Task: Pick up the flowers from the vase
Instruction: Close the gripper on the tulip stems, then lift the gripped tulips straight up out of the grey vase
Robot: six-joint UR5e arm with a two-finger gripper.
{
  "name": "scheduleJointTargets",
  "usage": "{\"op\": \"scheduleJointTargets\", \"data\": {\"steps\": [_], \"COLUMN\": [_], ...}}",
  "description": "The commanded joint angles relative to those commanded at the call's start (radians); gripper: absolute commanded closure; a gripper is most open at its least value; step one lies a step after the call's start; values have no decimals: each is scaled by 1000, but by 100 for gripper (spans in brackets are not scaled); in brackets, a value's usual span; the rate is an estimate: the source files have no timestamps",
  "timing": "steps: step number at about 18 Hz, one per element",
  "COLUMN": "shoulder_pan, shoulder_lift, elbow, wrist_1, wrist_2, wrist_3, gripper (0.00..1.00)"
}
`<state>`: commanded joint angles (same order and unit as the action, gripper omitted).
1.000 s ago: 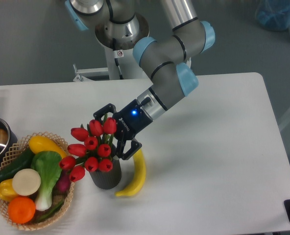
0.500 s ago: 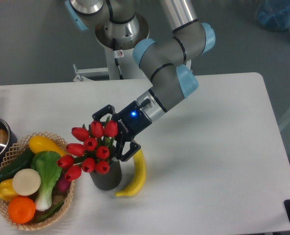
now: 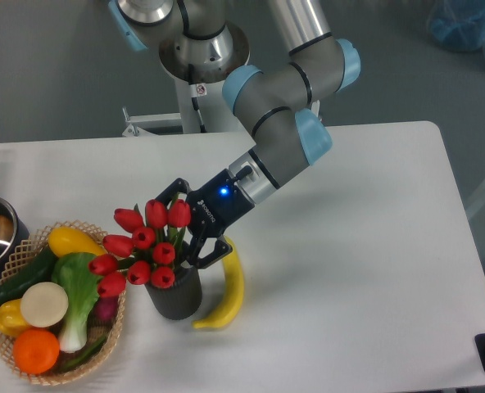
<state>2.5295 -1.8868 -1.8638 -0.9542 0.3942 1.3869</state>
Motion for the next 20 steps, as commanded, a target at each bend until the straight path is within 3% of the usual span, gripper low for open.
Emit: {"op": "scheduleJointTargets", "data": {"steps": [5, 20], "shoulder_pan": [2, 14], "shoulder_lift": [3, 23], "elbow": [0, -15], "wrist_1": [-2, -2], "wrist_2": [0, -63], "wrist_3": [-25, -40], "gripper": [52, 54]}}
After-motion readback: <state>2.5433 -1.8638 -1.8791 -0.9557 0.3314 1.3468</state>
